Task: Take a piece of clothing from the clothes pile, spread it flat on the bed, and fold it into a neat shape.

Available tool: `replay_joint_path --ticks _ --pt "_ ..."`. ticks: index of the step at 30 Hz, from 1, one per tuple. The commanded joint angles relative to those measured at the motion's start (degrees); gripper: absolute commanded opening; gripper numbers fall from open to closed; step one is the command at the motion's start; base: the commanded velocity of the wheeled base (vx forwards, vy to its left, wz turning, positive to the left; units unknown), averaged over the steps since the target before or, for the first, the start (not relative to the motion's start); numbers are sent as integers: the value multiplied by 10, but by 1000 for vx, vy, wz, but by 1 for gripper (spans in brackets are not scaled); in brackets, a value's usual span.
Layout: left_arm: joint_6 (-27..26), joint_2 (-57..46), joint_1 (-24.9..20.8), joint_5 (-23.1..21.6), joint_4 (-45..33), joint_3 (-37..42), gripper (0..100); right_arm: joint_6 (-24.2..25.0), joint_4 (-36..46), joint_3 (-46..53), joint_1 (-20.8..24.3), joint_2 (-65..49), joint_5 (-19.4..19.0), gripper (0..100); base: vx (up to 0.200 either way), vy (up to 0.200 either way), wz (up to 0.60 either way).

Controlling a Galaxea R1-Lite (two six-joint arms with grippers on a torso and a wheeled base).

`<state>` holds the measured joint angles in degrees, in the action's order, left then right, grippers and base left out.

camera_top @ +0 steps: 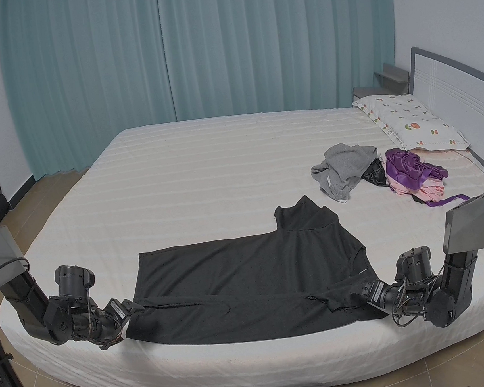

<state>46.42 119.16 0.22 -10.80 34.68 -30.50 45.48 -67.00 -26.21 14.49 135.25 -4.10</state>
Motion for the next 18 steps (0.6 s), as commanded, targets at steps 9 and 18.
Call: replay_joint_path --ticks 9,18 --pt "0 6 1 0 0 -1 100 3 -7 -4 3 -8 14 0 0 0 0" --pt "-2 11 4 1 0 -3 100 8 -7 23 13 -42 15 0 0 0 0"
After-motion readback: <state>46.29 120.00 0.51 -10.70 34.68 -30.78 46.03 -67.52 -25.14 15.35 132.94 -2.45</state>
